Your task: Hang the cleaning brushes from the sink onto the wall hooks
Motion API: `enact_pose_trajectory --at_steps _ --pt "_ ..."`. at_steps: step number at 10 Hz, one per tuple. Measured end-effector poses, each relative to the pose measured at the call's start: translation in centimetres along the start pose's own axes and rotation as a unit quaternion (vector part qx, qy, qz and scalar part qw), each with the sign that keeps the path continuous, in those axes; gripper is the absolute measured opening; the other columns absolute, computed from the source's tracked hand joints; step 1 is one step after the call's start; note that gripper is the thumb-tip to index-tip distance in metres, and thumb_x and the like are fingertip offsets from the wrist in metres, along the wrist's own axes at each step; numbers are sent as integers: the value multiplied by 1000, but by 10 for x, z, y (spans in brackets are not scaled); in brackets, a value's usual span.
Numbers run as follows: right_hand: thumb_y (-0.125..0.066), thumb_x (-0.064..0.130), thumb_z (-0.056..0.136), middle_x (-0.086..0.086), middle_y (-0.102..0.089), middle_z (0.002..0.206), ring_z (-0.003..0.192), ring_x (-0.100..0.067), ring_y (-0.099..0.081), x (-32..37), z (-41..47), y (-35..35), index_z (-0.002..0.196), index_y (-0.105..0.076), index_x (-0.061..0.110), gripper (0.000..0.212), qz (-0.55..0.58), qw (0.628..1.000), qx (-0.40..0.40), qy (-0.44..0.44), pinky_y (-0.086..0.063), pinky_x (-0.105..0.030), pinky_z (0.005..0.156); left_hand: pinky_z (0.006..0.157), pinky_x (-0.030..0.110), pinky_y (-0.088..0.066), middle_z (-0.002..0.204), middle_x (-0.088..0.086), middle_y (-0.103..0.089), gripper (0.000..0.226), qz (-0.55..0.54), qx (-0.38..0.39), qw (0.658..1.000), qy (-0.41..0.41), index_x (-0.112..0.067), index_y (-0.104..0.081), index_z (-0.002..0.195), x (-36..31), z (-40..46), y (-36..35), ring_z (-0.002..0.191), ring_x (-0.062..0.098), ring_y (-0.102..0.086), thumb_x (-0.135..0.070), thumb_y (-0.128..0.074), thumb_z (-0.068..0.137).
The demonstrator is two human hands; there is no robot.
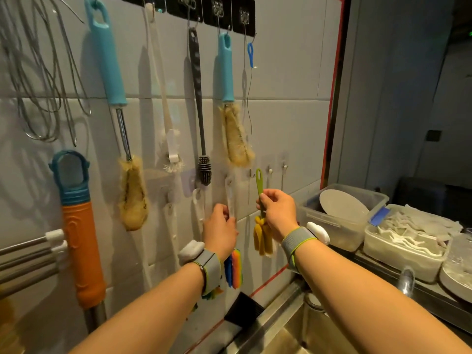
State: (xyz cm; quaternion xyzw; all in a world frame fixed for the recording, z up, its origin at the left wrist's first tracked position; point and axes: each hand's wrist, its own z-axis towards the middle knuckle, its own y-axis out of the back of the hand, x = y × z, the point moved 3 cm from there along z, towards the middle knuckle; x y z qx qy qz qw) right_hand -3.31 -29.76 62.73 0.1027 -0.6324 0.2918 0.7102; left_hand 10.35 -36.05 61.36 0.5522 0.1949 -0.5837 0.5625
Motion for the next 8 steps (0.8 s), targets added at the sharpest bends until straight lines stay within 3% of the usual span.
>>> enact_pose_trajectory --at_steps 1,2,4,5,6,7,8 --pt "-52 0 94 -7 -59 71 60 -14 -55 -1 7 -2 87 -60 9 14 -1 1000 -1 -1 -49 -20 58 67 42 -62 79 8 -72 7 -2 -10 1000 -2 -16 -63 93 10 1 -4 74 26 -71 -22 -58 93" --pt "-52 1 94 -6 -60 72 61 -14 -56 1 12 -2 97 -61 6 10 -11 1000 7 -4 -49 -23 58 71 47 -60 72 5 -71 11 -1 -19 1000 -3 -16 -62 92 13 -2 -5 73 25 -70 -27 -63 90" --pt "-52 2 94 -6 -60 73 62 -14 -54 -4 11 -5 98 -61 4 11 -23 999 31 -12 -48 -28 62 72 37 -53 73 0 -64 9 120 -73 989 -51 -15 -58 91 11 -15 6 80 25 -62 -22 -63 88" --pt "-52 1 94 -6 -60 72 61 -14 -54 -9 9 -6 95 -61 5 10 -27 999 38 -15 -48 -27 60 70 38 -53 87 2 -65 9 200 -13 974 -103 -18 -56 96 12 -20 2 84 28 -61 -23 -55 89" --pt "-52 2 94 -7 -60 72 61 -15 -54 -15 10 -6 100 -62 3 11 -21 999 45 -23 -47 -30 59 78 41 -52 102 4 -63 23 291 38 939 -178 -20 -55 111 11 -27 -3 97 29 -59 -29 -51 91" --pt "-52 2 94 -9 -59 72 61 -16 -54 -23 11 -5 98 -63 2 11 -22 998 47 -31 -47 -31 61 86 41 -45 109 1 -64 30 395 54 890 -224 -24 -55 114 7 -39 -6 108 27 -56 -43 -43 94" --pt "-58 7 92 -8 -60 72 63 -17 -54 -30 11 1 82 -63 12 12 -55 998 30 -7 -48 -30 62 88 40 -41 107 -2 -67 40 426 63 869 -244 -26 -59 111 12 -46 -11 108 26 -56 -53 -35 93"
